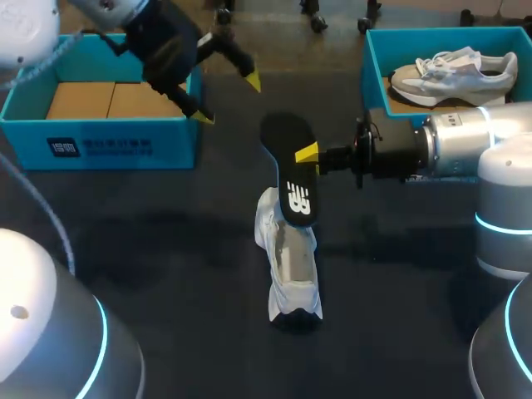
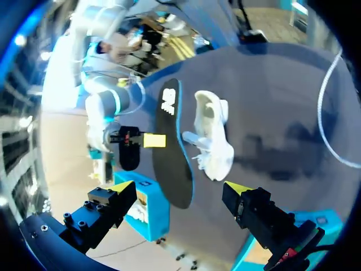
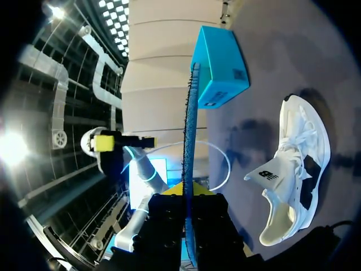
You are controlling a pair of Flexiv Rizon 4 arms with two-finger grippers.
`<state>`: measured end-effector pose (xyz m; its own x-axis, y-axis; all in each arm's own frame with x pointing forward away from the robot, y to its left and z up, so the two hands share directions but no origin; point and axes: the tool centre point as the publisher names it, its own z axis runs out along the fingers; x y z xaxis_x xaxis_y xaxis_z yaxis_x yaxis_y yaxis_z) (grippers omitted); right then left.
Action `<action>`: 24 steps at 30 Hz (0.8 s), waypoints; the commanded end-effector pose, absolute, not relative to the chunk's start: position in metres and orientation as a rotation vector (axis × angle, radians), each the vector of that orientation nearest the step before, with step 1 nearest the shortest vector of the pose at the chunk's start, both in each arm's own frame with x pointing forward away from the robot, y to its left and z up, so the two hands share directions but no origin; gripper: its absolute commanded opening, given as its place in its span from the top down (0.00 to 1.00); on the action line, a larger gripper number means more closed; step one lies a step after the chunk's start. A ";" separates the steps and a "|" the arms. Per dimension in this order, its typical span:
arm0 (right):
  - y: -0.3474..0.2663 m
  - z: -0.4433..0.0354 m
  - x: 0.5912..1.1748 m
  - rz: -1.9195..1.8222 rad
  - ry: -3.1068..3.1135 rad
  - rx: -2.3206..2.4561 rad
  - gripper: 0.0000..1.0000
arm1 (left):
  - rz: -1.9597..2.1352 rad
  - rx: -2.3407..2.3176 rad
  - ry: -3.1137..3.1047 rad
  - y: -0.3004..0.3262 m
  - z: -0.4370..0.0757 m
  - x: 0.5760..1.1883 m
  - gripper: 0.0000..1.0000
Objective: Take the shoe out of the shoebox, open the shoe tongue, remove and reinsert the insole, then place the shoe into the shoebox
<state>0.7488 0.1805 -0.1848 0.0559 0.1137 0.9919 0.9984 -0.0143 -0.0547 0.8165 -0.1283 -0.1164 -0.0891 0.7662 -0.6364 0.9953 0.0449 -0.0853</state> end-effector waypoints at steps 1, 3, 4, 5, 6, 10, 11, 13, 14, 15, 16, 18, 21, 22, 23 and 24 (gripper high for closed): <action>0.182 -0.185 0.749 -1.121 -1.245 -1.328 1.00 | -0.926 1.593 1.721 -0.127 -0.122 0.820 0.00; 0.182 -0.185 0.749 -1.121 -1.245 -1.328 1.00 | -0.926 1.593 1.721 -0.127 -0.122 0.820 0.00; 0.182 -0.185 0.749 -1.121 -1.245 -1.328 1.00 | -0.926 1.593 1.721 -0.127 -0.122 0.820 0.00; 0.182 -0.185 0.749 -1.121 -1.245 -1.328 1.00 | -0.926 1.593 1.721 -0.127 -0.122 0.820 0.00; 0.182 -0.185 0.749 -1.121 -1.245 -1.328 1.00 | -0.926 1.593 1.721 -0.127 -0.122 0.820 0.00; 0.182 -0.185 0.749 -1.121 -1.245 -1.328 1.00 | -1.022 1.525 1.641 -0.122 -0.144 0.816 0.00; 0.182 -0.185 0.749 -1.121 -1.245 -1.328 1.00 | -1.046 1.497 1.616 -0.119 -0.150 0.813 0.00; 0.182 -0.185 0.749 -1.121 -1.245 -1.328 1.00 | -1.185 1.429 1.546 -0.111 -0.158 0.813 0.00; 0.182 -0.185 0.749 -1.121 -1.245 -1.328 1.00 | -1.243 1.406 1.545 -0.105 -0.161 0.815 0.00; 0.182 -0.185 0.749 -1.121 -1.245 -1.328 1.00 | -1.243 1.406 1.545 -0.105 -0.161 0.815 0.00; 0.182 -0.185 0.749 -1.121 -1.245 -1.328 1.00 | -1.243 1.406 1.545 -0.105 -0.161 0.815 0.00; 0.182 -0.185 0.749 -1.121 -1.245 -1.328 1.00 | -1.243 1.406 1.545 -0.105 -0.161 0.815 0.00; 0.182 -0.185 0.749 -1.121 -1.245 -1.328 1.00 | -1.243 1.406 1.545 -0.105 -0.161 0.815 0.00; 0.182 -0.185 0.749 -1.121 -1.245 -1.328 1.00 | -1.243 1.406 1.545 -0.105 -0.161 0.815 0.00; 0.182 -0.185 0.749 -1.121 -1.245 -1.328 1.00 | -1.243 1.406 1.545 -0.105 -0.161 0.815 0.00; 0.182 -0.185 0.749 -1.121 -1.245 -1.328 1.00 | -1.243 1.406 1.545 -0.105 -0.161 0.815 0.00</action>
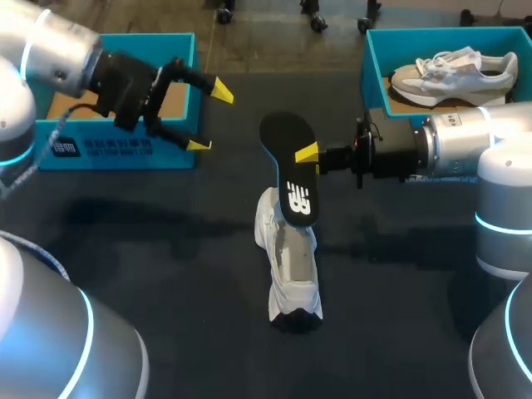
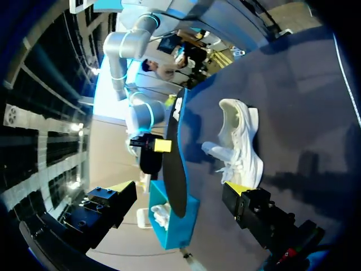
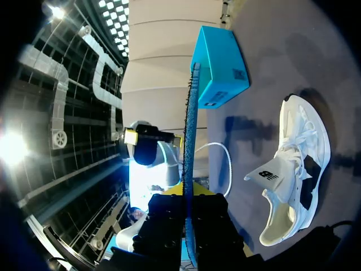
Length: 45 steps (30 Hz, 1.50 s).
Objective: Take the shoe out of the shoebox, open the shoe tongue, remove and reinsert the insole, then place the shoe into the shoebox
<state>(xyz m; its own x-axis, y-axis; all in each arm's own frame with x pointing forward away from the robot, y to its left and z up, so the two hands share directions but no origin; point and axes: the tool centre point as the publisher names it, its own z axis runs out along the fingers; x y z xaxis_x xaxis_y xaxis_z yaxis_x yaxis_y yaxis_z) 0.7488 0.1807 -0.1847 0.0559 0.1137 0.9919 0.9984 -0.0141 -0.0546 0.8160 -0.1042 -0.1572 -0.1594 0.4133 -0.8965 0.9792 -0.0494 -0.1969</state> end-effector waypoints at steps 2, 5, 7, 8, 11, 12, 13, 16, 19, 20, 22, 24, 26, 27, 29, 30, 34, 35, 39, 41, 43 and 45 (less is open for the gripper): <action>0.182 -0.185 0.749 -1.121 -1.245 -1.328 1.00 | -1.249 1.399 1.528 -0.116 -0.169 0.810 0.00; 0.182 -0.185 0.749 -1.121 -1.245 -1.328 1.00 | -1.240 1.344 1.492 -0.126 -0.174 0.806 0.00; 0.182 -0.185 0.749 -1.121 -1.245 -1.328 1.00 | -1.257 1.306 1.477 -0.131 -0.177 0.806 0.00; 0.182 -0.185 0.749 -1.121 -1.245 -1.328 1.00 | -1.236 1.273 1.467 -0.133 -0.178 0.807 0.00; 0.182 -0.185 0.749 -1.121 -1.245 -1.328 1.00 | -1.250 1.199 1.452 -0.139 -0.180 0.809 0.00; 0.182 -0.185 0.749 -1.121 -1.245 -1.328 1.00 | -1.264 1.184 1.442 -0.141 -0.180 0.808 0.00; 0.182 -0.185 0.749 -1.121 -1.245 -1.328 1.00 | -1.262 1.163 1.441 -0.144 -0.179 0.807 0.00; 0.182 -0.185 0.749 -1.121 -1.245 -1.328 1.00 | -1.264 1.127 1.425 -0.151 -0.176 0.801 0.00; 0.182 -0.185 0.749 -1.121 -1.245 -1.328 1.00 | -1.288 1.097 1.415 -0.158 -0.176 0.796 0.00; 0.182 -0.185 0.749 -1.121 -1.245 -1.328 1.00 | -1.279 1.094 1.417 -0.161 -0.177 0.795 0.00; 0.182 -0.185 0.749 -1.121 -1.245 -1.328 1.00 | -1.278 1.082 1.420 -0.166 -0.179 0.794 0.05; 0.182 -0.185 0.749 -1.121 -1.245 -1.328 1.00 | -1.276 1.069 1.419 -0.170 -0.180 0.794 0.16; 0.182 -0.185 0.749 -1.121 -1.245 -1.328 1.00 | -1.276 1.059 1.422 -0.173 -0.181 0.794 0.21; 0.182 -0.185 0.749 -1.121 -1.245 -1.328 1.00 | -1.272 1.055 1.422 -0.175 -0.181 0.795 0.26; 0.182 -0.185 0.749 -1.121 -1.245 -1.328 1.00 | -1.251 1.051 1.417 -0.179 -0.181 0.794 0.43; 0.182 -0.185 0.749 -1.121 -1.245 -1.328 1.00 | -1.246 1.055 1.415 -0.180 -0.180 0.794 0.47; 0.182 -0.185 0.749 -1.121 -1.245 -1.328 1.00 | -1.231 1.071 1.416 -0.189 -0.184 0.793 0.48; 0.182 -0.185 0.749 -1.121 -1.245 -1.328 1.00 | -1.230 1.072 1.418 -0.190 -0.185 0.794 0.49; 0.182 -0.185 0.749 -1.121 -1.245 -1.328 1.00 | -1.212 1.077 1.431 -0.197 -0.190 0.796 0.54; 0.182 -0.185 0.749 -1.121 -1.245 -1.328 1.00 | -1.197 1.081 1.433 -0.200 -0.191 0.796 0.54; 0.182 -0.185 0.749 -1.121 -1.245 -1.328 1.00 | -1.196 1.085 1.429 -0.203 -0.191 0.796 0.55; 0.182 -0.185 0.749 -1.121 -1.245 -1.328 1.00 | -1.185 1.088 1.428 -0.205 -0.192 0.795 0.55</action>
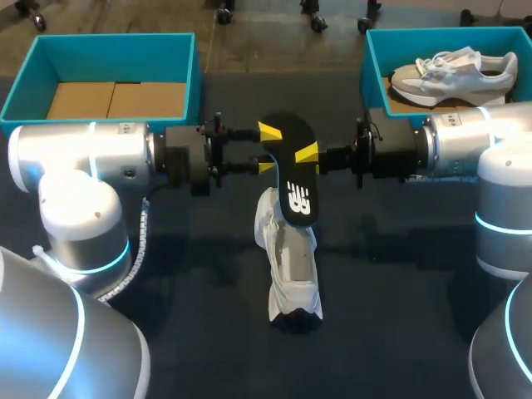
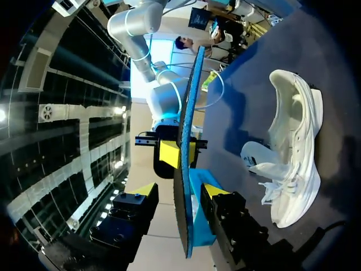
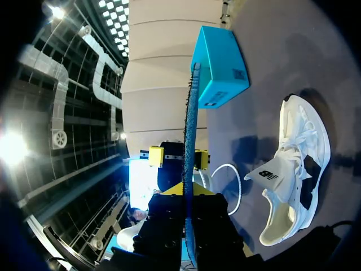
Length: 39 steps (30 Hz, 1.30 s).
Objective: Take the shoe out of the shoebox, open the shoe tongue, remove and reinsert the insole, then place the shoe into the shoebox
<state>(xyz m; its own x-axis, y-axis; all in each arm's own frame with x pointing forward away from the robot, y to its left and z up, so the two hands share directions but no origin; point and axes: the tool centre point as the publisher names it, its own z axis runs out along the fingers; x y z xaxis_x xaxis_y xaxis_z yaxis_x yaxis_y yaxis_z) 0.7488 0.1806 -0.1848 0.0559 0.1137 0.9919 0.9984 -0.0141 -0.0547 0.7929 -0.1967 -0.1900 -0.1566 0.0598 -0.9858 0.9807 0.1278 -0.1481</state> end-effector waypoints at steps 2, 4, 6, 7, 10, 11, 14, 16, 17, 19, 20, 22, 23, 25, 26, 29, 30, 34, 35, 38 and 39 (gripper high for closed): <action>0.182 -0.185 0.749 -1.121 -1.245 -1.328 1.00 | -1.181 1.087 1.428 -0.207 -0.192 0.797 0.56; 0.182 -0.185 0.749 -1.121 -1.245 -1.328 1.00 | -1.183 1.086 1.428 -0.208 -0.192 0.797 0.58; 0.182 -0.185 0.749 -1.121 -1.245 -1.328 1.00 | -1.182 1.087 1.428 -0.209 -0.192 0.798 0.59; 0.182 -0.185 0.749 -1.121 -1.245 -1.328 1.00 | -1.183 1.087 1.428 -0.209 -0.193 0.799 0.62; 0.182 -0.185 0.749 -1.121 -1.245 -1.328 1.00 | -1.186 1.089 1.427 -0.210 -0.193 0.799 0.67; 0.182 -0.185 0.749 -1.121 -1.245 -1.328 1.00 | -1.186 1.089 1.426 -0.210 -0.193 0.799 0.69; 0.182 -0.185 0.749 -1.121 -1.245 -1.328 1.00 | -1.190 1.091 1.425 -0.212 -0.193 0.800 0.70; 0.182 -0.185 0.749 -1.121 -1.245 -1.328 1.00 | -1.191 1.095 1.424 -0.213 -0.193 0.800 0.73; 0.182 -0.185 0.749 -1.121 -1.245 -1.328 1.00 | -1.192 1.099 1.423 -0.214 -0.193 0.799 0.72; 0.182 -0.185 0.749 -1.121 -1.245 -1.328 1.00 | -1.192 1.105 1.421 -0.214 -0.193 0.798 0.73; 0.182 -0.185 0.749 -1.121 -1.245 -1.328 1.00 | -1.193 1.106 1.421 -0.214 -0.193 0.798 0.74; 0.182 -0.185 0.749 -1.121 -1.245 -1.328 1.00 | -1.198 1.105 1.422 -0.214 -0.194 0.798 0.76; 0.182 -0.185 0.749 -1.121 -1.245 -1.328 1.00 | -1.198 1.104 1.422 -0.214 -0.194 0.798 0.78; 0.182 -0.185 0.749 -1.121 -1.245 -1.328 1.00 | -1.196 1.103 1.422 -0.214 -0.194 0.798 0.85; 0.182 -0.185 0.749 -1.121 -1.245 -1.328 1.00 | -1.194 1.102 1.422 -0.213 -0.193 0.798 0.89; 0.182 -0.185 0.749 -1.121 -1.245 -1.328 1.00 | -1.191 1.099 1.421 -0.213 -0.193 0.799 0.92; 0.182 -0.185 0.749 -1.121 -1.245 -1.328 1.00 | -1.190 1.099 1.422 -0.213 -0.193 0.799 0.93; 0.182 -0.185 0.749 -1.121 -1.245 -1.328 1.00 | -1.193 1.099 1.422 -0.214 -0.193 0.799 0.94; 0.182 -0.185 0.749 -1.121 -1.245 -1.328 1.00 | -1.193 1.102 1.422 -0.215 -0.194 0.799 0.96; 0.182 -0.185 0.749 -1.121 -1.245 -1.328 1.00 | -1.193 1.105 1.420 -0.216 -0.194 0.799 1.00; 0.182 -0.185 0.749 -1.121 -1.245 -1.328 0.91 | -1.193 1.107 1.419 -0.217 -0.194 0.799 1.00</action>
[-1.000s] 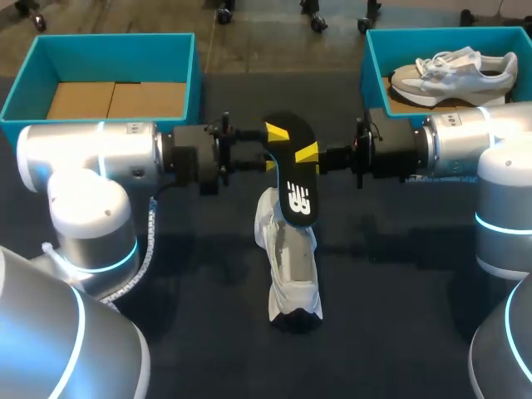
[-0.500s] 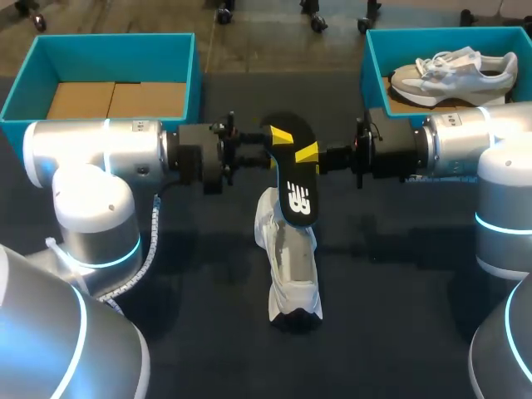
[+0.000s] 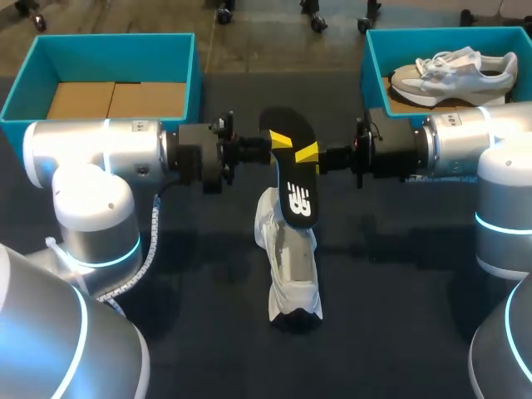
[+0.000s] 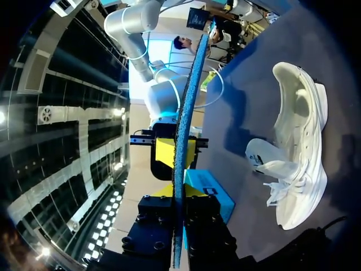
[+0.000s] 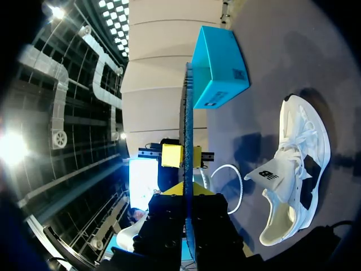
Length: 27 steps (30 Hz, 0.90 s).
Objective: Take the shoe out of the shoebox, open the shoe tongue, remove and reinsert the insole, then place the shoe into the shoebox
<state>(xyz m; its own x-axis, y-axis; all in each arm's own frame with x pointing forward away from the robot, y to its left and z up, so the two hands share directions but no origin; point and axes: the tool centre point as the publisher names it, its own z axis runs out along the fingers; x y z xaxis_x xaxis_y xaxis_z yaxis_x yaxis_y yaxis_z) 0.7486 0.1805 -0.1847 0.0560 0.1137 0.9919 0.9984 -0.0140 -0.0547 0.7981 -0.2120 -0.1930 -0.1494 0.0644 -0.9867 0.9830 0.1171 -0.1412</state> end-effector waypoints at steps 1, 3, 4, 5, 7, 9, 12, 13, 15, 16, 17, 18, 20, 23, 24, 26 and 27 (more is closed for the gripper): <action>0.182 -0.185 0.748 -1.120 -1.257 -1.326 0.55 | -1.192 1.109 1.418 -0.217 -0.193 0.799 1.00; 0.181 -0.184 0.747 -1.116 -1.270 -1.332 0.00 | -1.205 1.115 1.417 -0.217 -0.192 0.798 1.00; 0.180 -0.184 0.746 -1.121 -1.283 -1.335 0.00 | -1.210 1.117 1.418 -0.216 -0.191 0.798 1.00; 0.178 -0.184 0.744 -1.128 -1.297 -1.338 0.00 | -1.209 1.124 1.420 -0.216 -0.190 0.797 1.00; 0.174 -0.182 0.742 -1.136 -1.333 -1.340 0.00 | -1.211 1.137 1.418 -0.214 -0.188 0.795 1.00; 0.169 -0.180 0.737 -1.151 -1.383 -1.339 0.00 | -1.216 1.144 1.419 -0.212 -0.186 0.793 1.00; 0.159 -0.178 0.730 -1.166 -1.460 -1.338 0.00 | -1.234 1.157 1.423 -0.207 -0.184 0.790 1.00; 0.156 -0.178 0.728 -1.164 -1.482 -1.336 0.00 | -1.239 1.164 1.426 -0.206 -0.184 0.789 1.00; 0.145 -0.177 0.723 -1.157 -1.565 -1.328 0.00 | -1.258 1.181 1.433 -0.203 -0.181 0.784 1.00; 0.141 -0.176 0.721 -1.149 -1.588 -1.334 0.00 | -1.260 1.187 1.435 -0.202 -0.179 0.781 1.00; 0.136 -0.175 0.720 -1.149 -1.610 -1.340 0.00 | -1.268 1.194 1.433 -0.201 -0.178 0.779 1.00; 0.132 -0.175 0.718 -1.151 -1.625 -1.356 0.00 | -1.269 1.197 1.433 -0.200 -0.176 0.776 1.00; 0.124 -0.174 0.716 -1.152 -1.670 -1.360 0.00 | -1.268 1.209 1.435 -0.198 -0.173 0.772 1.00; 0.117 -0.173 0.715 -1.110 -1.782 -1.352 0.00 | -1.276 1.216 1.450 -0.195 -0.172 0.770 1.00; 0.116 -0.172 0.714 -1.074 -1.840 -1.326 0.00 | -1.283 1.217 1.454 -0.194 -0.172 0.769 1.00; 0.115 -0.171 0.714 -1.017 -1.887 -1.286 0.00 | -1.299 1.221 1.475 -0.192 -0.174 0.766 1.00; 0.115 -0.171 0.714 -1.017 -1.887 -1.286 0.00 | -1.307 1.222 1.483 -0.191 -0.175 0.765 1.00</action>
